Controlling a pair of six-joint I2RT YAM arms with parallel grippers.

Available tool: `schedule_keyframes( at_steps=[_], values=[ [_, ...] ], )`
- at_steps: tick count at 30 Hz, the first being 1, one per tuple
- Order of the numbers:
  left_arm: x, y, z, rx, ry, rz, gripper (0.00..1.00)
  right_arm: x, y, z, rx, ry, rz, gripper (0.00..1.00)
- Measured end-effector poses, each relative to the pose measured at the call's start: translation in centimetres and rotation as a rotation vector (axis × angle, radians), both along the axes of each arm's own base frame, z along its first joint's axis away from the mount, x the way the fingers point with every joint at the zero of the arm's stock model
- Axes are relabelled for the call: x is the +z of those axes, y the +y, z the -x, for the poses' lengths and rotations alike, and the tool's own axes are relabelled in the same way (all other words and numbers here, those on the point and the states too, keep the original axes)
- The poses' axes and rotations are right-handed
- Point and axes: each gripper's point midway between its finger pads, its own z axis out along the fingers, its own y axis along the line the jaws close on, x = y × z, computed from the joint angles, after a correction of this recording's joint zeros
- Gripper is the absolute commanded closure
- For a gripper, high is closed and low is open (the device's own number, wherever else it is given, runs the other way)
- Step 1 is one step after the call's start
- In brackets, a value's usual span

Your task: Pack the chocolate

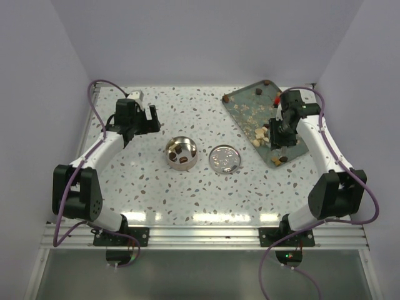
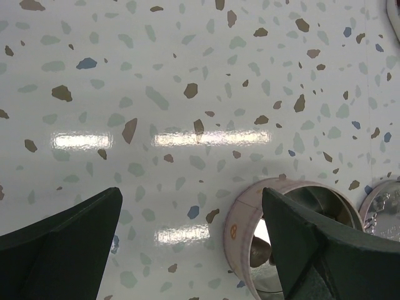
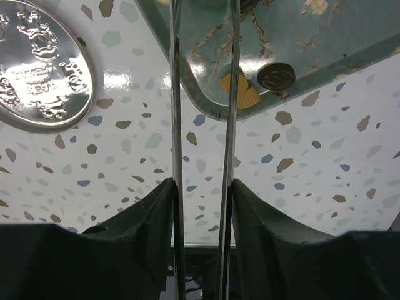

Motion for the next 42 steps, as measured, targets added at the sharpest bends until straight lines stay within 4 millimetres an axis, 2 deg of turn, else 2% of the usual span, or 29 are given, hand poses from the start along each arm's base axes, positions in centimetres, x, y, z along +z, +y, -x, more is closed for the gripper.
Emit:
schedule_keyframes(
  at_steps=[10,15,21,25,31,35,38,42],
  values=[
    [0.1,-0.1,0.0,-0.002,-0.001,0.001,0.0,0.1,0.0,0.0,0.0,-0.002,0.0,0.59],
    [0.0,-0.2,0.0,-0.004,0.001,0.001,0.0,0.1,0.0,0.0,0.001,-0.003,0.002,0.69],
    [-0.2,-0.2,0.0,-0.005,0.006,0.0,0.0,0.3,-0.1,-0.2,-0.002,-0.009,0.007,0.73],
    [-0.3,-0.2,0.0,-0.005,0.007,0.0,0.0,1.7,-0.2,-0.7,-0.004,-0.038,0.008,0.74],
    [-0.3,-0.2,0.0,-0.005,0.008,0.0,0.0,5.9,0.5,-2.8,0.009,-0.161,0.001,0.75],
    [-0.3,-0.2,0.0,-0.005,0.008,0.0,0.0,7.6,3.2,-3.4,0.078,-0.208,-0.01,0.75],
    [-0.3,-0.2,0.0,-0.001,0.009,0.004,0.0,7.9,7.3,-3.4,0.177,-0.214,-0.036,0.75],
    [-0.3,-0.2,0.0,0.0,0.01,0.004,0.0,7.2,13.1,-2.7,0.304,-0.185,-0.078,0.75]
  ],
)
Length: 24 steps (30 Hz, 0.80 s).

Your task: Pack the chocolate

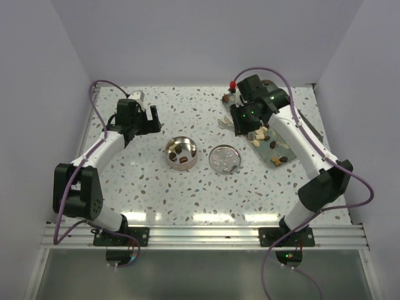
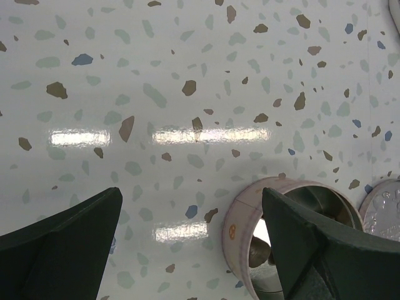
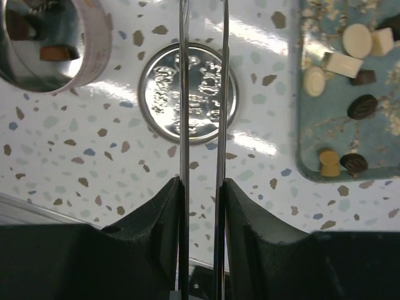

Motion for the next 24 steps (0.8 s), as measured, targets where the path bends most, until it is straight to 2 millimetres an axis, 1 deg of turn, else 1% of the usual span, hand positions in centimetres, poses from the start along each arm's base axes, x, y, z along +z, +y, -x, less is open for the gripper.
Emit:
schedule_keyframes(
  at_steps=[3,6,8,10,13,14,24],
  values=[
    [0.0,0.0,0.0,0.001,0.0,-0.001,0.0,-0.1,4.0,0.9,0.09,0.01,-0.01,0.75],
    [0.0,0.0,0.0,0.002,0.001,-0.002,0.0,0.6,7.7,2.1,0.178,0.003,-0.04,0.75],
    [0.0,0.1,0.0,0.003,0.001,-0.002,0.0,1.3,9.5,2.9,0.225,-0.01,-0.058,0.75],
    [0.0,0.1,0.0,0.004,0.001,-0.004,0.0,2.0,10.8,3.6,0.261,-0.02,-0.078,0.74],
    [0.0,0.2,0.0,0.008,0.001,-0.006,0.0,2.4,11.9,4.3,0.295,-0.024,-0.095,0.71],
    [0.0,0.2,0.0,0.009,0.001,-0.007,0.0,2.4,12.1,4.5,0.302,-0.022,-0.095,0.67],
    [0.3,0.3,0.0,0.013,-0.007,-0.01,0.0,0.6,13.7,5.7,0.351,0.035,-0.072,0.55]
  ],
)
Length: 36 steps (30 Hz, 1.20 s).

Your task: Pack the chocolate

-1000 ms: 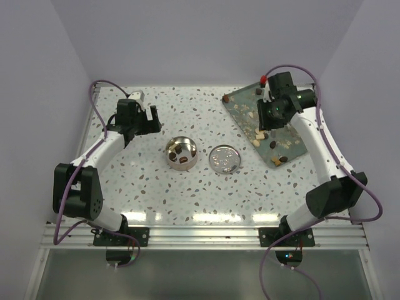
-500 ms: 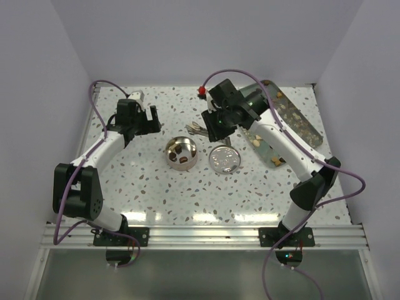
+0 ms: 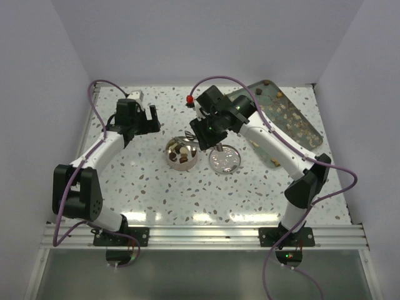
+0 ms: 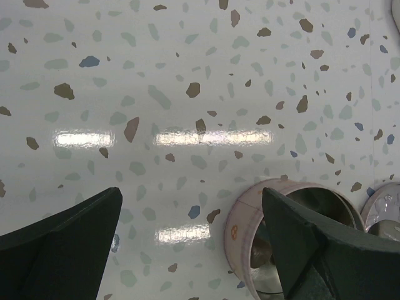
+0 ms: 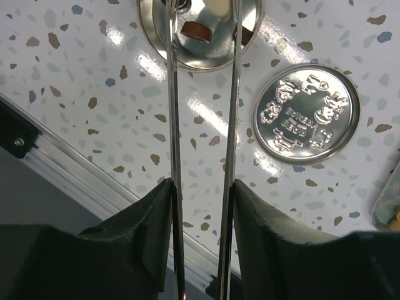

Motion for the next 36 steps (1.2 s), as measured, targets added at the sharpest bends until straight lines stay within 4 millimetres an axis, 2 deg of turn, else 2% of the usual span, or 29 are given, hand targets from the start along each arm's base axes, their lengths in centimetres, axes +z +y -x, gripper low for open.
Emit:
schedule_keyframes(
  at_steps=[8,12,14,17,21,24,27,30,36],
  values=[
    [0.5,0.0,0.1,0.001,-0.009,0.0,0.0,0.8,0.3,-0.2,0.001,-0.017,-0.013,0.57],
    [0.9,0.2,0.2,0.006,-0.015,-0.005,0.0,1.4,-0.3,-1.1,-0.025,-0.047,-0.01,0.57],
    [1.4,0.2,0.1,0.009,-0.025,-0.006,0.0,1.4,-1.3,-2.1,-0.055,-0.049,-0.007,0.56],
    [2.1,0.3,0.0,0.01,-0.043,-0.006,0.0,0.7,-4.9,-4.8,-0.154,-0.048,0.013,0.56],
    [2.5,0.4,0.0,0.013,-0.054,-0.007,0.0,-0.8,-13.2,-8.2,-0.351,-0.042,0.084,0.57],
    [2.5,0.4,0.0,0.013,-0.053,-0.007,0.0,-2.0,-19.6,-9.0,-0.487,-0.029,0.137,0.57],
    [2.5,0.4,0.0,0.013,-0.052,-0.007,0.0,-3.0,-24.1,-8.5,-0.59,-0.012,0.173,0.57],
    [2.5,0.4,0.0,0.013,-0.052,-0.007,0.0,-3.8,-26.2,-8.1,-0.638,0.002,0.205,0.57],
    [2.4,0.4,0.1,0.009,-0.05,-0.014,0.0,-4.2,-26.9,-8.2,-0.651,-0.007,0.233,0.57]
  ],
)
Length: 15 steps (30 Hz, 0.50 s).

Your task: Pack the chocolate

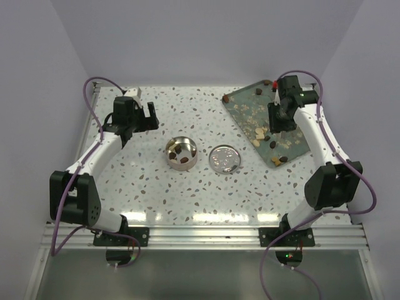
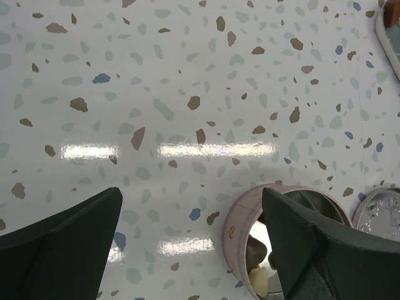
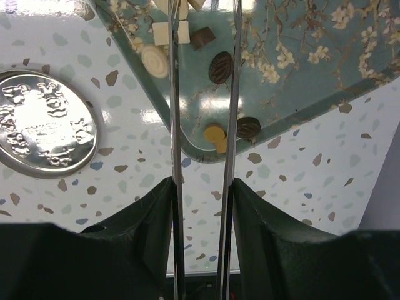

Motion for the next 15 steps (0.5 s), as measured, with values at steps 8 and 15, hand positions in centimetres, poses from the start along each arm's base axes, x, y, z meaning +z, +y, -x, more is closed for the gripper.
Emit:
schedule_keyframes(
  at_steps=[8,15],
  values=[
    [0.0,0.0,0.0,-0.001,0.0,0.0,0.0,-0.8,-1.3,1.5,-0.031,0.018,0.021,0.58],
    [0.0,0.0,0.0,-0.001,0.0,0.0,0.0,-1.2,-1.4,2.1,-0.032,0.032,0.023,0.59]
  ],
)
